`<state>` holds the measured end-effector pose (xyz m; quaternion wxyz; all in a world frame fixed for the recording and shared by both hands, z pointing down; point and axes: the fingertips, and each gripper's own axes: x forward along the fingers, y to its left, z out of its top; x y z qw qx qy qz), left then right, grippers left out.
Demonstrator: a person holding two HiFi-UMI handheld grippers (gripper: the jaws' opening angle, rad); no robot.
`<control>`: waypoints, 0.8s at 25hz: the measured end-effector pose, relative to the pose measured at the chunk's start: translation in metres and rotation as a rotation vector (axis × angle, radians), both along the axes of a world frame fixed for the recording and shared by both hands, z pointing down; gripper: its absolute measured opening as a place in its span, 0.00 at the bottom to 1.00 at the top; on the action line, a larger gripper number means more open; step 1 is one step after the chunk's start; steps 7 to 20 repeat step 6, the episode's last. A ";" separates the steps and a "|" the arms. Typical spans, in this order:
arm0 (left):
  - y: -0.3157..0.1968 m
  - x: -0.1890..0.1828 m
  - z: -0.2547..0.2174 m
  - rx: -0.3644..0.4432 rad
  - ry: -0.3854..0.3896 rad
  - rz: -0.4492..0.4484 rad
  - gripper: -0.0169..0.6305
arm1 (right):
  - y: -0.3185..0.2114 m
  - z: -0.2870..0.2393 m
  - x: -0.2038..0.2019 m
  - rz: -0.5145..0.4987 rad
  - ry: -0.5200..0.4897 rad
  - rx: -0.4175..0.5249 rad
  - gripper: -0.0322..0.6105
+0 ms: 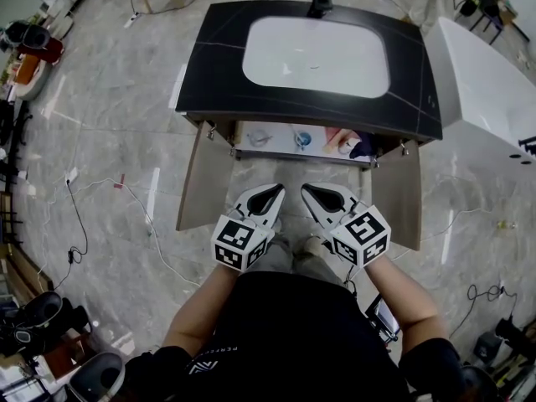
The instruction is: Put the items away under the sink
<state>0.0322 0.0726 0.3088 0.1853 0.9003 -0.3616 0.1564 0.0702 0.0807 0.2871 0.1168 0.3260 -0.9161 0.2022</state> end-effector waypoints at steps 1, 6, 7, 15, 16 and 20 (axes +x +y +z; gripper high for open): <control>0.001 0.000 0.000 0.000 0.001 0.001 0.05 | 0.000 0.000 0.000 0.002 0.001 -0.001 0.11; 0.006 0.002 0.003 -0.003 0.003 0.004 0.05 | -0.003 0.001 0.003 0.016 0.003 -0.002 0.11; 0.006 0.002 0.003 -0.003 0.003 0.004 0.05 | -0.003 0.001 0.003 0.016 0.003 -0.002 0.11; 0.006 0.002 0.003 -0.003 0.003 0.004 0.05 | -0.003 0.001 0.003 0.016 0.003 -0.002 0.11; 0.006 0.002 0.003 -0.003 0.003 0.004 0.05 | -0.003 0.001 0.003 0.016 0.003 -0.002 0.11; 0.006 0.002 0.003 -0.003 0.003 0.004 0.05 | -0.003 0.001 0.003 0.016 0.003 -0.002 0.11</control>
